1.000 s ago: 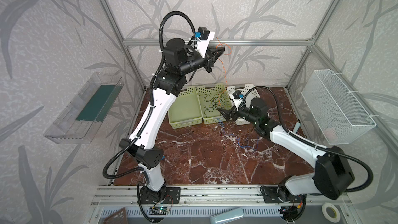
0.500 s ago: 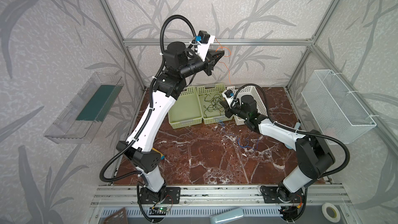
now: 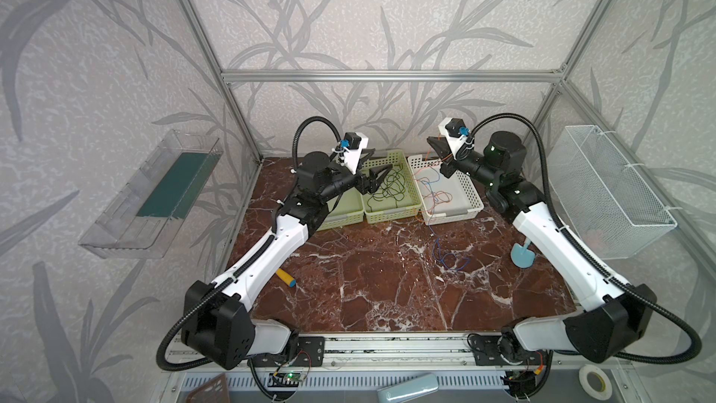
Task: Untangle and sort cables by color
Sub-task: Untie the cable.
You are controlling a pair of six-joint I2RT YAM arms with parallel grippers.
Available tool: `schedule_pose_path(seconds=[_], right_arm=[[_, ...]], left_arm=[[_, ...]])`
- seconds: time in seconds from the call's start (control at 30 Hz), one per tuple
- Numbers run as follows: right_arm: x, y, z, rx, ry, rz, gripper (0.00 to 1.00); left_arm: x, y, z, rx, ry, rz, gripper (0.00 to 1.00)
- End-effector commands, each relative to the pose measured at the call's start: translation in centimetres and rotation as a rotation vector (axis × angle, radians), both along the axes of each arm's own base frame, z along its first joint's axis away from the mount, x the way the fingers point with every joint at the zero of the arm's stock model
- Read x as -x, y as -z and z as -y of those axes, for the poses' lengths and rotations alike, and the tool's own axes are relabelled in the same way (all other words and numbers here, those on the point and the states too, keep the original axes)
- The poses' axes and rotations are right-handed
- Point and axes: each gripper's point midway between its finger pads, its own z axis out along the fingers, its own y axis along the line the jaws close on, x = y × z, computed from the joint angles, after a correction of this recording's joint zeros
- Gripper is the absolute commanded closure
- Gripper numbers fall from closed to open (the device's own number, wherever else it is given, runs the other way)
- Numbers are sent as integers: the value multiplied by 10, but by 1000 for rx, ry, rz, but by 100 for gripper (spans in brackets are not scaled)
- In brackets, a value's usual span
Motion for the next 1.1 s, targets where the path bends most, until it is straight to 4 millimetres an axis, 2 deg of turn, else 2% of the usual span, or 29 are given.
schedule_pose_path(seconds=[0.0, 0.03, 0.1, 0.2, 0.43, 0.57, 0.77, 0.87, 0.9, 1.0, 1.03, 1.07], right_arm=[[13, 13, -6, 5, -89, -89, 100], [17, 10, -8, -2, -112, -86, 100], [30, 5, -15, -17, -191, -56, 100], [43, 0, -18, -33, -262, -22, 100], [52, -5, -19, -58, -314, 3, 100], [54, -7, -21, -83, -336, 5, 100], [54, -7, -22, -96, -342, -4, 100], [54, -4, -22, -97, -340, -12, 100], [54, -3, -22, -99, -339, -15, 100], [52, -1, -19, -102, -315, -20, 100], [49, -1, -16, -105, -293, -16, 100], [44, -4, -9, -120, -247, -11, 100]], left_arm=[[10, -9, 9, 98, 62, 109, 4], [10, -2, 13, 108, 67, 121, 1], [7, 16, 21, 104, 87, 130, 1], [1, 32, 29, 91, 107, 140, 1], [14, 46, 65, 89, 245, 170, 1], [14, 59, 88, 79, 296, 154, 3], [17, 69, 115, 60, 363, 145, 15], [14, 72, 123, 50, 368, 137, 29], [12, 72, 124, 53, 366, 135, 39], [8, 69, 125, 60, 338, 145, 95], [8, 70, 126, 56, 332, 141, 100], [5, 74, 123, 45, 313, 123, 100]])
